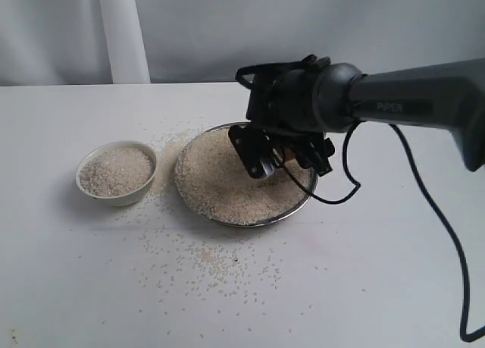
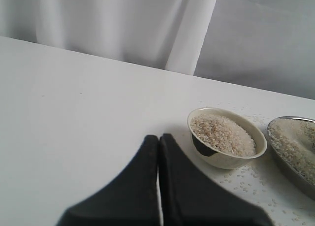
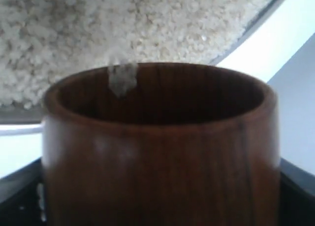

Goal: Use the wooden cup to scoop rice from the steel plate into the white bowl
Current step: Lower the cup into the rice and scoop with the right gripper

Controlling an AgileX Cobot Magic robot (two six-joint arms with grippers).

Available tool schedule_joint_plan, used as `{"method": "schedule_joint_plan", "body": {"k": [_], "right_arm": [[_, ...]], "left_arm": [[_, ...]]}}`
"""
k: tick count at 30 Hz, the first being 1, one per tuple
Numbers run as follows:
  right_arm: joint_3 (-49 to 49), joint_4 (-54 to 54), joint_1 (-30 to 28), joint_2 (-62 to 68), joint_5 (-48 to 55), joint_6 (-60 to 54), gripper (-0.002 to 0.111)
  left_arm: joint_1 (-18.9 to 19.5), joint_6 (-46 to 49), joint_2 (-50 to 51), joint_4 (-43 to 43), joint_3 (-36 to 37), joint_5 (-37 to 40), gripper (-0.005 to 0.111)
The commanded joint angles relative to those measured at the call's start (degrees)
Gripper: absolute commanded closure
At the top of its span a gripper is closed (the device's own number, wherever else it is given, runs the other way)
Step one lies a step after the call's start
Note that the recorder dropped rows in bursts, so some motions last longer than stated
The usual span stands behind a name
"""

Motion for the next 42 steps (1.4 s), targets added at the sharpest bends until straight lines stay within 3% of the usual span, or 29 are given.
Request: {"method": "schedule_joint_plan", "body": {"k": [1, 10, 42], "right_arm": [[-0.3, -6.2, 1.5, 3.2, -0.4, 3.2, 0.108], [-0.3, -4.2, 2.0, 4.6, -2.4, 5.0, 0.108], [-0.3, 24.7, 1.7, 4.6, -18.3, 5.7, 0.108]], "left_arm": [[-0.3, -0.1, 0.0, -0.2, 0.1, -0.3, 0.107], [-0.3, -0.1, 0.0, -0.2, 0.1, -0.3, 0.107], [-0.3, -0.1, 0.0, -0.2, 0.1, -0.3, 0.107]]}}
